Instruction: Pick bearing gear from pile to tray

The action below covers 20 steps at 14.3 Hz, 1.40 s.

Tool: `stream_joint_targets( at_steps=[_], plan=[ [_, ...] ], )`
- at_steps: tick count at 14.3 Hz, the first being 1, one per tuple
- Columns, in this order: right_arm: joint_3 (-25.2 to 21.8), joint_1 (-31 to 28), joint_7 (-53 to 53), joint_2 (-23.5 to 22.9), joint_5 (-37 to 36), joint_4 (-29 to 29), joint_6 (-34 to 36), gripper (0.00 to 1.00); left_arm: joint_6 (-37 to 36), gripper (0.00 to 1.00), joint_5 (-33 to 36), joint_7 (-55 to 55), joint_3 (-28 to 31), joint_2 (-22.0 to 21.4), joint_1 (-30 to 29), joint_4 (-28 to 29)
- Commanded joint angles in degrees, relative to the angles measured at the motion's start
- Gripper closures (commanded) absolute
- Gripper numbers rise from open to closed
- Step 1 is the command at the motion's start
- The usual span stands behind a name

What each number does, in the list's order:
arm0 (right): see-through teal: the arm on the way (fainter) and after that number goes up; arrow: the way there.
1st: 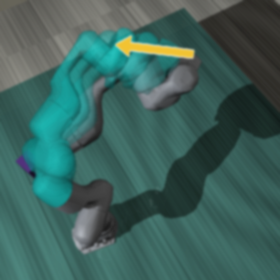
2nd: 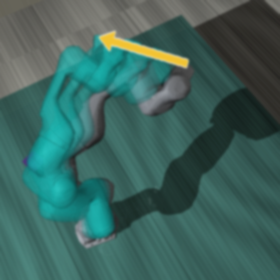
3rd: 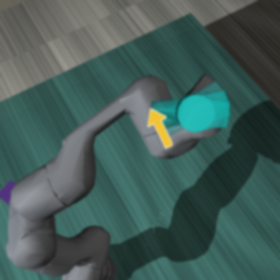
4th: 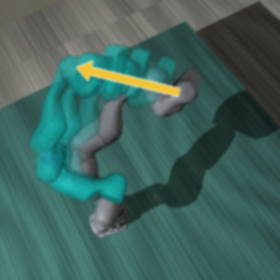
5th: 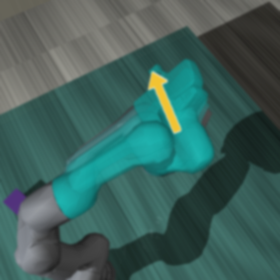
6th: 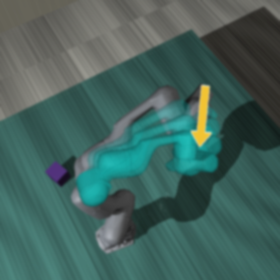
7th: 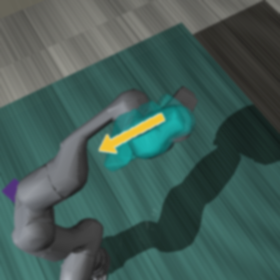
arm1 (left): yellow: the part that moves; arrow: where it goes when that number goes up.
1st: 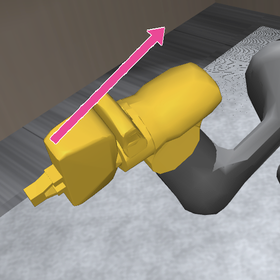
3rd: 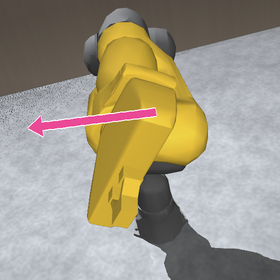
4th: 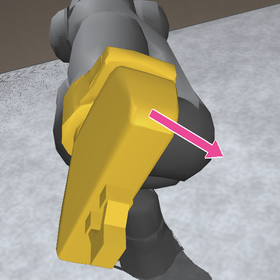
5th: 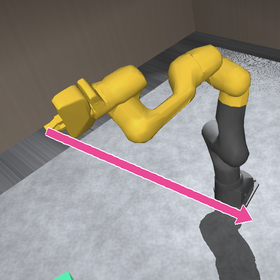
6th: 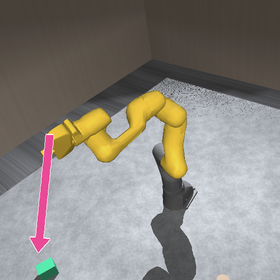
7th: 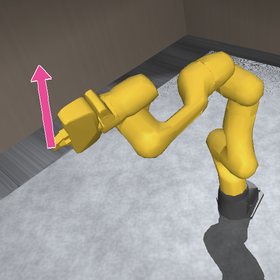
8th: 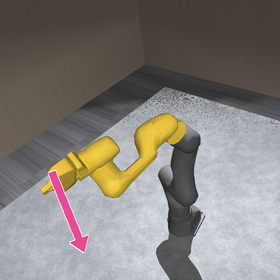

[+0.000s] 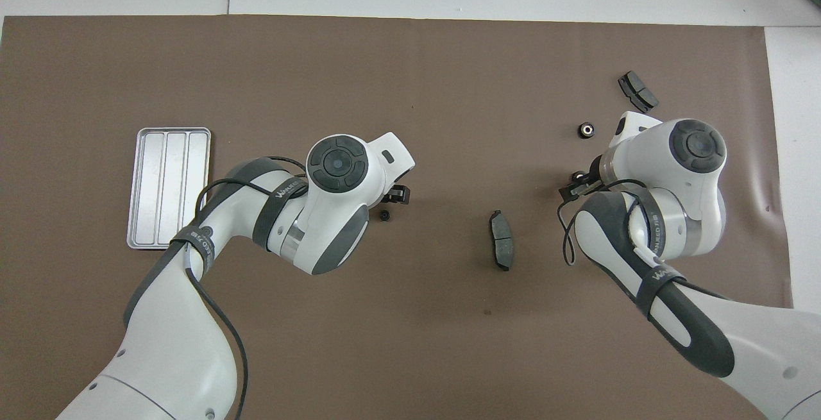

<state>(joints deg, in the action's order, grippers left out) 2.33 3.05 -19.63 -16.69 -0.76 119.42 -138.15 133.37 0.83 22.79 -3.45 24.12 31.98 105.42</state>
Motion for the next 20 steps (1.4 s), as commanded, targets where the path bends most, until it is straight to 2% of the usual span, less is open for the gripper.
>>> stream_joint_targets(
  at_steps=[1,6,7,8,9,11,12,13,17,20],
  plan=[
    [0.31,-0.59,0.11,1.05,1.11,1.69,-2.12,0.36,2.6,0.0,0.75,1.91,0.73,-1.36,1.86,3.64],
    [0.31,-0.59,0.03,1.05,1.02,2.48,-3.08,0.59,0.84,0.0,0.66,9.46,0.82,-2.15,3.88,4.71],
    [0.31,-0.59,0.11,1.14,1.02,2.74,-3.26,0.73,0.84,0.03,0.66,9.55,0.73,-2.15,3.88,4.62],
    [0.31,-0.59,0.46,1.14,1.11,2.75,-3.35,0.93,0.76,0.09,0.66,9.99,0.73,-2.15,3.88,4.62],
    [0.4,-0.5,2.12,1.05,1.02,2.66,-3.35,1.0,0.76,0.25,0.66,11.21,0.73,-2.15,3.97,4.62],
    [0.31,0.02,3.71,0.87,1.02,1.96,-2.65,1.0,1.02,0.69,0.66,13.15,0.73,-2.15,3.88,4.44],
    [0.4,0.2,4.24,0.87,1.02,1.26,-2.21,1.0,0.76,0.88,0.75,13.42,0.82,-2.06,3.97,4.36],
    [0.49,0.2,5.03,1.13,1.02,0.38,-1.08,1.0,0.76,1.0,0.66,13.42,0.9,-2.15,4.06,4.35],
    [1.36,1.6,14.24,1.49,1.02,-8.48,9.9,1.0,-1.96,1.0,0.66,13.25,0.82,-4.08,3.45,4.35],
    [1.45,5.64,25.47,1.49,1.02,-14.55,16.06,1.0,-6.17,1.0,0.66,11.93,0.99,-8.72,0.56,4.53]
  ],
)
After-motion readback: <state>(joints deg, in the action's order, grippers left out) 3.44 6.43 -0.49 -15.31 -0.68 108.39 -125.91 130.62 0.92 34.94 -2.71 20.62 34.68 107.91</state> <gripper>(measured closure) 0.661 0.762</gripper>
